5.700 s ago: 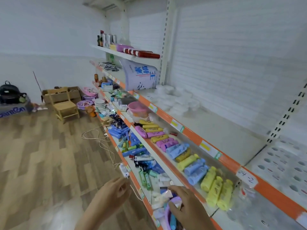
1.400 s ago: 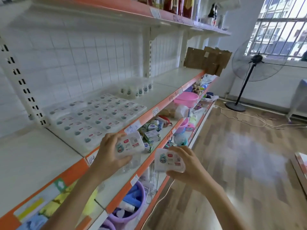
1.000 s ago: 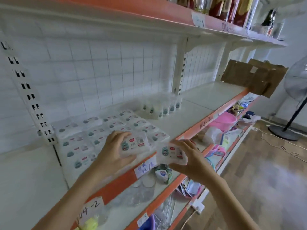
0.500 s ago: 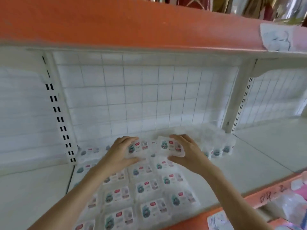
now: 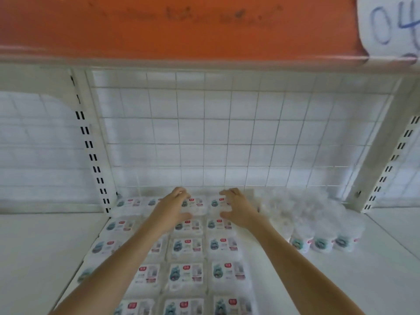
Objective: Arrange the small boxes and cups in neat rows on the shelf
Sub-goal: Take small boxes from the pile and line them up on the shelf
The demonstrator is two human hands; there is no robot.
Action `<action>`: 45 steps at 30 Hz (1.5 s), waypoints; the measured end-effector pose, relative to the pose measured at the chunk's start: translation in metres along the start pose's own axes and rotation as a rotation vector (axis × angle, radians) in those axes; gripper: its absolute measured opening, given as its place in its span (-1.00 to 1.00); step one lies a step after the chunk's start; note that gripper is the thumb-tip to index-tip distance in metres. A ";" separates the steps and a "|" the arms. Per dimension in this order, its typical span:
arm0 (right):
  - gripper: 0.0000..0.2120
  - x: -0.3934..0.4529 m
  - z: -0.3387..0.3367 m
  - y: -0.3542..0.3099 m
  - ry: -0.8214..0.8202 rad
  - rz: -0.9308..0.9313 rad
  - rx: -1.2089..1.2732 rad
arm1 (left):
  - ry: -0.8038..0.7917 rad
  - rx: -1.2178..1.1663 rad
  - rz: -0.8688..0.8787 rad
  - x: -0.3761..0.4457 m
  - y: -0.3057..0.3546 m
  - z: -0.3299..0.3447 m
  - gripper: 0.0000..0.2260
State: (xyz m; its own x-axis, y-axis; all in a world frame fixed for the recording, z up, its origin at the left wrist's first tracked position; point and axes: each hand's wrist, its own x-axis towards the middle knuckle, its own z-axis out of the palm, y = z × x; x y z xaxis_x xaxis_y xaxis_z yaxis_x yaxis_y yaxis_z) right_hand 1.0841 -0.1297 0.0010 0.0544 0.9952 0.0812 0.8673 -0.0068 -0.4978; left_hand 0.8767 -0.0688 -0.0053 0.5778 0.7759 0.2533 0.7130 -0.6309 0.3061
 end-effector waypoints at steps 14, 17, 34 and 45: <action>-0.59 -0.003 0.029 0.004 0.244 0.058 0.220 | 0.085 0.008 -0.034 -0.003 -0.006 0.015 -0.59; -0.62 -0.001 0.028 0.003 0.238 0.077 0.216 | 0.077 -0.017 -0.046 0.000 -0.003 0.012 -0.62; -0.46 -0.068 0.006 -0.060 0.202 -0.071 -0.071 | 0.085 0.049 0.008 -0.046 0.020 -0.032 -0.66; -0.70 -0.194 0.047 -0.106 0.211 -0.437 -0.052 | 0.298 0.036 -0.127 -0.245 0.025 -0.068 -0.68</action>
State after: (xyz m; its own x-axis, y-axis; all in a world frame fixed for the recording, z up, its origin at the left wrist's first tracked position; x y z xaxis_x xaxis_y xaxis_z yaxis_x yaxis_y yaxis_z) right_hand 0.9589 -0.3179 -0.0025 -0.2261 0.8644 0.4492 0.8545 0.3974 -0.3345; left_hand 0.7260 -0.2746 0.0022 0.3454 0.8096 0.4747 0.7885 -0.5246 0.3211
